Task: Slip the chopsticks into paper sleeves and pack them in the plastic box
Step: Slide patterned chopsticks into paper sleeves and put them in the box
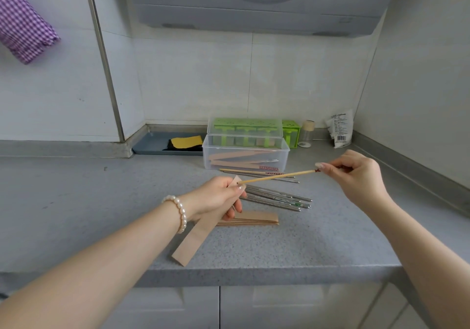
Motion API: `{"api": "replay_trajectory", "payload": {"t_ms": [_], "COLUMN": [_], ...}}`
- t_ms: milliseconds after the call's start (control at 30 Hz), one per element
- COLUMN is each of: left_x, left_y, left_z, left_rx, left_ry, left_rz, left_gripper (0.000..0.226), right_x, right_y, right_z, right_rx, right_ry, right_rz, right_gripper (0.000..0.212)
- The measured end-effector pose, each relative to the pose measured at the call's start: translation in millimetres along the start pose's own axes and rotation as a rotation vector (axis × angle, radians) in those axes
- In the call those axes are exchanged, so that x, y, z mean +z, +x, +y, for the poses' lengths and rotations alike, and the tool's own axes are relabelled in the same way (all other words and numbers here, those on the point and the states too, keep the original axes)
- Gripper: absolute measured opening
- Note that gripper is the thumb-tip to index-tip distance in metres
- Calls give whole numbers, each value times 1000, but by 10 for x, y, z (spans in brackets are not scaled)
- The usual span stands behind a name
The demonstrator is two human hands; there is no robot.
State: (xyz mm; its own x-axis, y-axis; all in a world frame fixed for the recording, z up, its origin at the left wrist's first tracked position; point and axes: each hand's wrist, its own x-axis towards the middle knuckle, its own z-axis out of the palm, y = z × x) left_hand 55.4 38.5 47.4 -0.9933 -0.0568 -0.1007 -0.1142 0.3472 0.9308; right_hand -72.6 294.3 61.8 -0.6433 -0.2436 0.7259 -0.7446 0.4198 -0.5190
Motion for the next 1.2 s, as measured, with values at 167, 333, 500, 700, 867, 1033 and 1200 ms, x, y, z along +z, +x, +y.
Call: {"api": "replay_trajectory", "payload": {"t_ms": [167, 333, 500, 700, 867, 1033, 1200], "left_x": [4, 8, 13, 21, 14, 72, 95], "left_y": [-10, 7, 17, 9, -19, -18, -48], "left_z": [-4, -19, -5, 0, 2, 22, 75], "left_rx": [16, 14, 26, 17, 6, 6, 0], "left_ry": [27, -1, 28, 17, -108, -184, -229], "left_rz": [-21, -9, -33, -22, 28, 90, 51], "left_gripper": [12, 13, 14, 17, 38, 35, 33], "right_x": [25, 42, 57, 14, -40, 35, 173], "right_y": [-3, -32, -53, -35, -43, -58, -57], "right_z": [18, 7, 19, -9, -16, 5, -126], "right_rx": [-14, -10, -1, 34, 132, 376, 412], "right_ry": [-18, 0, -20, -13, 32, 180, 253], "right_rz": [0, -18, -39, -7, -1, -52, -106], "right_gripper": [35, 31, 32, 32, 27, 39, 39]}}
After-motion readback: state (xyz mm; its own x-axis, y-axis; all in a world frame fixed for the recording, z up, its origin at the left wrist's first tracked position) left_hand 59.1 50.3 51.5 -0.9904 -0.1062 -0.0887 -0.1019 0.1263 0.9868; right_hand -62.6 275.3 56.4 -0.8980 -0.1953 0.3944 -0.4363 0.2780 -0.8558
